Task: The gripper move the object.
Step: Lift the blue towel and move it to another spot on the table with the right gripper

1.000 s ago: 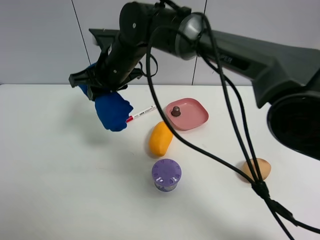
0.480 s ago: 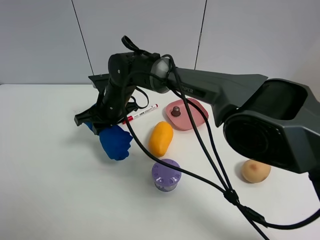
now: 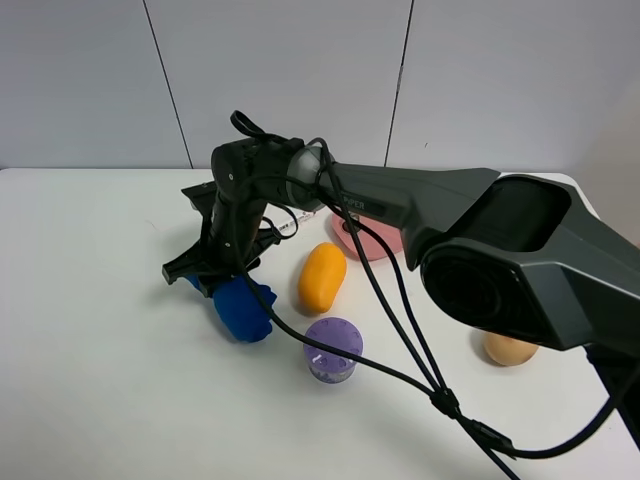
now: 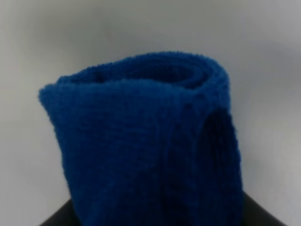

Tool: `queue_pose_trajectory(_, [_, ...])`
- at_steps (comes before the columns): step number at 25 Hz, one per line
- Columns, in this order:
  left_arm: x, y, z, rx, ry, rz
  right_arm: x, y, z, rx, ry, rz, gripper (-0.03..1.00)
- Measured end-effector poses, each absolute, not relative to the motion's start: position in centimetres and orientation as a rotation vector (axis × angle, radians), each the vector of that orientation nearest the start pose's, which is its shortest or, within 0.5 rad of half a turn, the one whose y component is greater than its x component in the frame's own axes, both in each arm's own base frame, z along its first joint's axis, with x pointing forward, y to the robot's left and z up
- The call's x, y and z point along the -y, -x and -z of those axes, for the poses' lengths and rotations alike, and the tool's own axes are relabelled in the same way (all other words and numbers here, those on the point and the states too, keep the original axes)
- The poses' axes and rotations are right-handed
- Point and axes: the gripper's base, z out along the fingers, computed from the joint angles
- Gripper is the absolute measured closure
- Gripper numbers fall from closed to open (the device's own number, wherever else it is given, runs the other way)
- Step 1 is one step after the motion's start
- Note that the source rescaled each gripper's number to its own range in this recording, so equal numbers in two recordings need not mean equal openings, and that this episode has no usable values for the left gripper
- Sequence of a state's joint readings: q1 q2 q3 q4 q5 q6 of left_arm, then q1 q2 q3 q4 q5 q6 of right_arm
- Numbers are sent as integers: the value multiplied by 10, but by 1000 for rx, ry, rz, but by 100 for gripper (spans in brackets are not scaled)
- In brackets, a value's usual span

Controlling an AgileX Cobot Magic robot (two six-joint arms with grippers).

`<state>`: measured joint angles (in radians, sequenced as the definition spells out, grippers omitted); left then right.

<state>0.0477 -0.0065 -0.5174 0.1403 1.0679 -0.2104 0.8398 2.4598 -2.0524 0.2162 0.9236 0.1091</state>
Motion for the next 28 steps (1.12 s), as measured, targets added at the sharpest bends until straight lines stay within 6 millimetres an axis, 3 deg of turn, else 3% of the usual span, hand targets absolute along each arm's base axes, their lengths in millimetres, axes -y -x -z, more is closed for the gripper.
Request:
queue_pose_trajectory(11, [-11, 9, -282, -2002, 269, -64, -393, -331, -123, -2809, 931, -429, 94])
queue_pose_trajectory(13, [-11, 9, -282, -2002, 269, -64, -393, -331, -123, -2806, 938, -429, 72])
queue_pose_trajectory(17, [-11, 9, -282, -2002, 269, -64, -393, -331, -123, -2799, 953, -427, 14])
queue_pose_trajectory(20, [-11, 9, -282, -2002, 269, -65, -392, -330, -127, -2813, 964, -422, 0])
queue_pose_trajectory(22, [-11, 9, -282, -2002, 269, -65, -390, -328, -143, -2804, 968, -430, -2])
queue_pose_trajectory(24, [-11, 9, -282, -2002, 269, -65, -387, -325, -175, -2758, 964, -458, -3])
queue_pose_trajectory(28, [-11, 9, -282, -2002, 269, -65, -370, -312, -276, -2554, 941, -537, -3])
